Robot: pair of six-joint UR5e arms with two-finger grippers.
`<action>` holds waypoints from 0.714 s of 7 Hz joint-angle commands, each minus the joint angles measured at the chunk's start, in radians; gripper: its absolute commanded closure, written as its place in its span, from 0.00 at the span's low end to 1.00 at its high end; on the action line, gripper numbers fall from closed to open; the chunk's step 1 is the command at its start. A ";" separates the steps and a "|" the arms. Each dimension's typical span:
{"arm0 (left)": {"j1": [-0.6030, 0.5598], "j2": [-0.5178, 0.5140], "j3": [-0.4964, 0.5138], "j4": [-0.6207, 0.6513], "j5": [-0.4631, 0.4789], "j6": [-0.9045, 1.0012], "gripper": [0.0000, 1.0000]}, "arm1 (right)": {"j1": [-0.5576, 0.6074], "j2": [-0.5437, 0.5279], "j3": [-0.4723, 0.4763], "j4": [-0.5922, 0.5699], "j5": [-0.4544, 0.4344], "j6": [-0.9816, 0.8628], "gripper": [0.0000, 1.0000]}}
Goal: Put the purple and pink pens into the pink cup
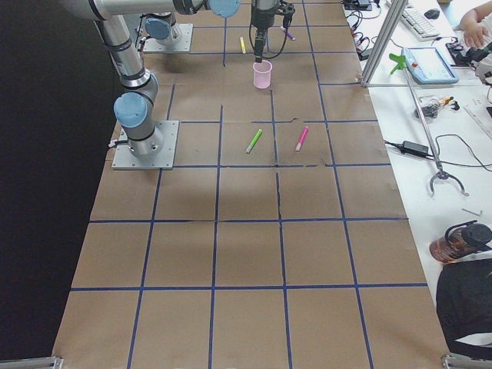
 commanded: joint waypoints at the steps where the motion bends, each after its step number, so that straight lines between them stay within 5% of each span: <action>1: 0.006 -0.065 -0.028 0.165 0.080 0.281 0.01 | 0.001 0.002 0.000 0.018 -0.004 0.007 0.00; 5: 0.084 -0.288 -0.018 0.435 0.093 0.485 0.01 | -0.007 0.115 -0.047 -0.096 -0.010 -0.316 0.00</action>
